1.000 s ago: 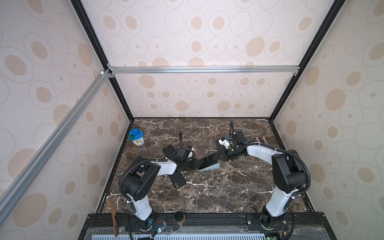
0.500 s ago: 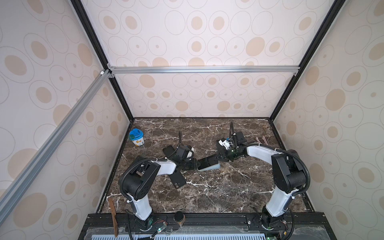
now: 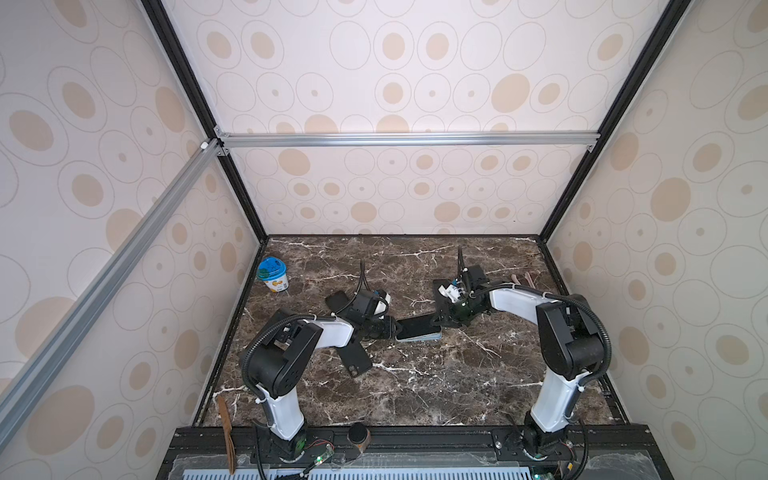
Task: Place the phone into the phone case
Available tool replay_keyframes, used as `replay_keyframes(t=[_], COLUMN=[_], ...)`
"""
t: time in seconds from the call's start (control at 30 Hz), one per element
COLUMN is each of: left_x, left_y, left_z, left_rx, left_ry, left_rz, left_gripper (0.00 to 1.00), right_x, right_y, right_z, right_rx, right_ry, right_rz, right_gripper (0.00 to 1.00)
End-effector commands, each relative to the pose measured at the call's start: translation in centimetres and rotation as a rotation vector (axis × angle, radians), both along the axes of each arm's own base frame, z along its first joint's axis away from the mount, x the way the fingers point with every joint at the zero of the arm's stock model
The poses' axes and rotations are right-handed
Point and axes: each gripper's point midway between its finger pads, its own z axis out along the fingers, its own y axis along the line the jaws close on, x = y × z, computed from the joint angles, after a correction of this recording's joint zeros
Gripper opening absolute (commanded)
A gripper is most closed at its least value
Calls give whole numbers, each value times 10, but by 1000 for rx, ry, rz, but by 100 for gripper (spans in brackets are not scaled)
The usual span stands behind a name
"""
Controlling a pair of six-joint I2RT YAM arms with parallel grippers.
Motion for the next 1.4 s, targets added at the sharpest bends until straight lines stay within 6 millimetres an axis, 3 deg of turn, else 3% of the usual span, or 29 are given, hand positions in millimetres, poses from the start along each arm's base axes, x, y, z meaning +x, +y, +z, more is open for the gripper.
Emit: replay_keyframes(t=[0.0, 0.47, 0.87, 1.23, 1.37], left_x=[-3, -3, -7, -12, -13], left_y=[-6, 3, 4, -5, -7], left_z=[-7, -12, -6, 6, 8], left_rx=[22, 85, 75, 19, 11], left_ry=[8, 3, -2, 1, 0], left_rz=[-52, -51, -48, -90, -95], left_gripper=[31, 31, 34, 38, 40], right_x=[-18, -21, -19, -21, -20], right_y=[-23, -38, -44, -38, -47], right_z=[-33, -36, -11, 13, 22], right_rx=[-176, -281, -347, -308, -361], right_ry=[76, 70, -11, -43, -55], right_rz=[-4, 7, 28, 34, 14], right_gripper=[23, 35, 44, 54, 56])
